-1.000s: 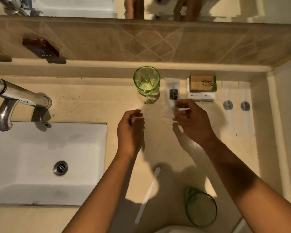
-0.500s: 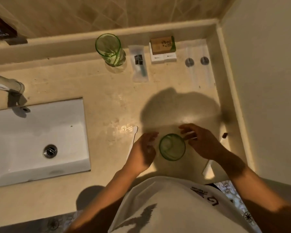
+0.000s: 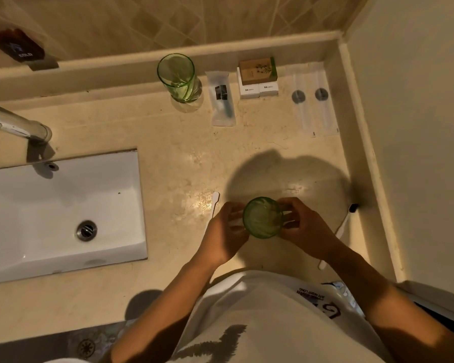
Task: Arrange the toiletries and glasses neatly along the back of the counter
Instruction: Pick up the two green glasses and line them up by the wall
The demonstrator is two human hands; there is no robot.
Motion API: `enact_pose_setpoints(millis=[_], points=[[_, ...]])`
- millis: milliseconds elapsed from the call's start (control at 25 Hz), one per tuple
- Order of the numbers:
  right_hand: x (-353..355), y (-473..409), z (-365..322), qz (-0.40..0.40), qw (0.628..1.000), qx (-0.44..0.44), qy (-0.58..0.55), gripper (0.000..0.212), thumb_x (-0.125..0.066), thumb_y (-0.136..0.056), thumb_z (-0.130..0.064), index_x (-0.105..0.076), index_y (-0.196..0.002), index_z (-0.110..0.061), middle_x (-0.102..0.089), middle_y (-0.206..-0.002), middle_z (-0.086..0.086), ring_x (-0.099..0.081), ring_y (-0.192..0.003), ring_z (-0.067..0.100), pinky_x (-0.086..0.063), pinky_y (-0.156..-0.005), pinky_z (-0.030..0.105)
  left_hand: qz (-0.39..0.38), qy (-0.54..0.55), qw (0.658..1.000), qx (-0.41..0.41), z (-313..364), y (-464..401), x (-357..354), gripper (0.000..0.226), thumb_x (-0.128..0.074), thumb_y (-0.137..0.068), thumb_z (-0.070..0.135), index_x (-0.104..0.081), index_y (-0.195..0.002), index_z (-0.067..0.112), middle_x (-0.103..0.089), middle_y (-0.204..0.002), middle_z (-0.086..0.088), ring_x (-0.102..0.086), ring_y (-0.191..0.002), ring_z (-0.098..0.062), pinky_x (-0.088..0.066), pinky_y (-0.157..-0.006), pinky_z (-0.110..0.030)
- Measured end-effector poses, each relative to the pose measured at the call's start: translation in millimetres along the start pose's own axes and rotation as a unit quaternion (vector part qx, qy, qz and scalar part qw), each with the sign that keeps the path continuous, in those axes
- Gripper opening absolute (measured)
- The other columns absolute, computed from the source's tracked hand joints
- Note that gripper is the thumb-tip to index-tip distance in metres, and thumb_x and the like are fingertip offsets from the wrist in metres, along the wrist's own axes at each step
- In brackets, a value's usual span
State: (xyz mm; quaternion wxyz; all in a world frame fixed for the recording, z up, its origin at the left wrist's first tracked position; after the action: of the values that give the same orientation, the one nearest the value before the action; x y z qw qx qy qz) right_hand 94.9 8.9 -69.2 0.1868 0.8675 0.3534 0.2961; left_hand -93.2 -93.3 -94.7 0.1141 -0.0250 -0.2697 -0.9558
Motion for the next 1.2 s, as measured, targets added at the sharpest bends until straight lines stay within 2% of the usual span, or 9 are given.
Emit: enact_pose_setpoints(millis=[80,240,320,440,640,840,960,1040,1200], points=[[-4.8,-14.0,-14.3,0.000,1.000,0.013,-0.004,0.058,-0.084,-0.076,-0.011,-0.053,-0.119,-0.033,-0.066,-0.111,-0.012,-0.068,-0.092,0.001,-0.056,-0.074,0.016,0.017,0.031,0.999,-0.002,6.0,-5.8,18.4,0.057,-0.071,-0.078,-0.013,-0.058,-0.114,0.028,-0.068,-0.121,-0.002,-0.066,-0.118,-0.020,-0.061,-0.084,-0.035],[-25.9,-55.2,-60.3,-0.008,0.998,0.062,-0.017,0.055,-0.080,-0.079,-0.008,-0.054,-0.123,-0.028,-0.067,-0.113,-0.015,-0.067,-0.101,0.002,-0.057,-0.081,0.019,0.081,0.077,0.993,-0.024,30.3,-18.6,69.4,0.054,-0.066,-0.078,-0.025,-0.060,-0.123,0.006,-0.068,-0.119,-0.005,-0.069,-0.104,-0.003,-0.055,-0.078,-0.015],[-39.6,-77.2,-85.8,-0.010,0.996,0.086,-0.029,0.055,-0.080,-0.080,-0.010,-0.053,-0.124,-0.029,-0.065,-0.114,-0.019,-0.066,-0.100,-0.003,-0.055,-0.078,0.014,0.131,0.138,0.982,-0.012,39.7,-26.6,92.3,0.052,-0.062,-0.080,-0.027,-0.059,-0.128,-0.006,-0.067,-0.120,-0.015,-0.070,-0.104,-0.009,-0.056,-0.077,-0.016],[-64.5,-116.6,-120.7,-0.005,0.993,0.104,-0.052,0.054,-0.079,-0.079,-0.011,-0.057,-0.125,-0.029,-0.067,-0.114,-0.019,-0.067,-0.096,-0.006,-0.051,-0.073,0.008,0.202,0.221,0.954,0.010,53.2,-39.3,130.0,0.045,-0.057,-0.087,-0.022,-0.062,-0.129,-0.005,-0.067,-0.127,-0.022,-0.068,-0.111,-0.026,-0.060,-0.081,-0.024],[-98.6,-173.7,-168.1,0.006,0.990,0.118,-0.072,0.054,-0.078,-0.079,-0.010,-0.056,-0.124,-0.032,-0.068,-0.109,-0.022,-0.070,-0.092,-0.003,-0.056,-0.074,0.014,0.274,0.291,0.917,0.010,64.3,-67.1,184.8,0.041,-0.059,-0.091,-0.014,-0.061,-0.130,-0.003,-0.072,-0.110,-0.011,-0.072,-0.089,-0.008,-0.060,-0.078,-0.019],[-127.9,-209.4,-201.0,0.049,0.986,0.126,-0.093,0.053,-0.074,-0.082,-0.007,-0.052,-0.122,-0.034,-0.063,-0.106,-0.025,-0.065,-0.087,-0.014,-0.045,-0.066,0.001,0.307,0.338,0.890,0.002,64.5,-102.1,217.8,0.037,-0.053,-0.092,-0.017,-0.054,-0.128,-0.011,-0.070,-0.102,-0.013,-0.071,-0.079,-0.007,-0.058,-0.068,-0.019],[-140.2,-223.4,-213.0,0.082,0.983,0.130,-0.098,0.049,-0.071,-0.085,-0.008,-0.055,-0.126,-0.028,-0.064,-0.102,-0.026,-0.062,-0.085,-0.020,-0.043,-0.067,-0.001,0.315,0.344,0.884,-0.001,65.4,-119.9,231.7,0.037,-0.052,-0.093,-0.016,-0.056,-0.129,-0.006,-0.071,-0.107,-0.010,-0.072,-0.082,-0.006,-0.058,-0.067,-0.019],[-145.7,-231.7,-219.5,0.096,0.983,0.122,-0.096,0.048,-0.071,-0.086,-0.010,-0.056,-0.130,-0.022,-0.069,-0.105,-0.016,-0.064,-0.087,-0.016,-0.045,-0.070,0.001,0.317,0.350,0.881,-0.002,67.0,-129.2,238.3,0.038,-0.048,-0.096,-0.014,-0.056,-0.131,-0.003,-0.071,-0.108,-0.006,-0.071,-0.089,-0.008,-0.057,-0.071,-0.020],[-153.6,-249.6,-228.8,0.104,0.983,0.122,-0.092,0.051,-0.067,-0.088,-0.009,-0.054,-0.136,-0.017,-0.070,-0.112,-0.005,-0.063,-0.085,-0.017,-0.041,-0.067,-0.002,0.314,0.343,0.885,-0.020,70.5,-147.1,250.1,0.043,-0.046,-0.096,-0.016,-0.053,-0.137,-0.003,-0.064,-0.134,-0.018,-0.064,-0.121,-0.029,-0.055,-0.087,-0.028]])
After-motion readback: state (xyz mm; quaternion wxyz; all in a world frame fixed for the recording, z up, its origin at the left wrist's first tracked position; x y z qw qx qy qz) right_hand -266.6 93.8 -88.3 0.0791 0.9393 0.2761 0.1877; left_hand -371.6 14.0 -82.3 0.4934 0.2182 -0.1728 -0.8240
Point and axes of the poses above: each hand's wrist, its own y-axis away from the middle knuckle, its own x-axis out of the back of the hand, z = x × y, the point moved 3 cm from there along -y, towards the middle knuckle
